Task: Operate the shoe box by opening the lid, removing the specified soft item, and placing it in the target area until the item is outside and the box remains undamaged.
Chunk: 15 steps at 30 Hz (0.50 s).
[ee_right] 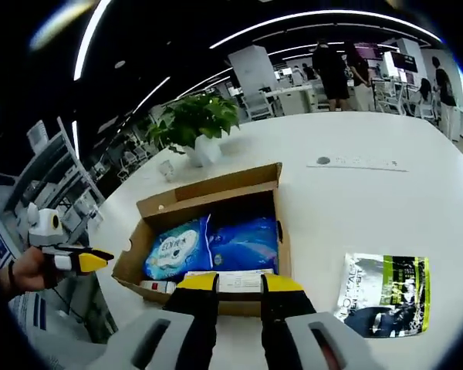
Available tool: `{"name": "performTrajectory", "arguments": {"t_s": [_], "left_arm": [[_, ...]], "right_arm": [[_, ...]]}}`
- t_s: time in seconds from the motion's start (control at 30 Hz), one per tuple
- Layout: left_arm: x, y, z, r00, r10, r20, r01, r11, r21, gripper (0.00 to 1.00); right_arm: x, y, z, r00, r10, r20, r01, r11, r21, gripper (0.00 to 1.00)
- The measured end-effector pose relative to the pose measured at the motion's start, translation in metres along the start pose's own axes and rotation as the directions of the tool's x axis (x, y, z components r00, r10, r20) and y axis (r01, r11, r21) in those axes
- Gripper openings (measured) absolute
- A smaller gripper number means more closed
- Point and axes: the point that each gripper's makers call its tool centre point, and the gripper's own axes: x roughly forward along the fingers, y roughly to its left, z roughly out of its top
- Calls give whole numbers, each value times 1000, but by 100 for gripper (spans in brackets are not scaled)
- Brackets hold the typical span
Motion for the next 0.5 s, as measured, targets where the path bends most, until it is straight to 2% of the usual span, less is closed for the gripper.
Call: {"name": "performTrajectory", "arguments": {"t_s": [0.17, 0.5], "left_arm": [[-7, 9, 8, 1000, 8, 28, -7, 999, -34, 31], [-17, 29, 9, 999, 28, 46, -25, 997, -76, 30]], "right_arm": [[13, 18, 7, 1000, 26, -12, -26, 1000, -11, 18], [45, 46, 15, 996, 75, -50, -78, 995, -58, 18]]}}
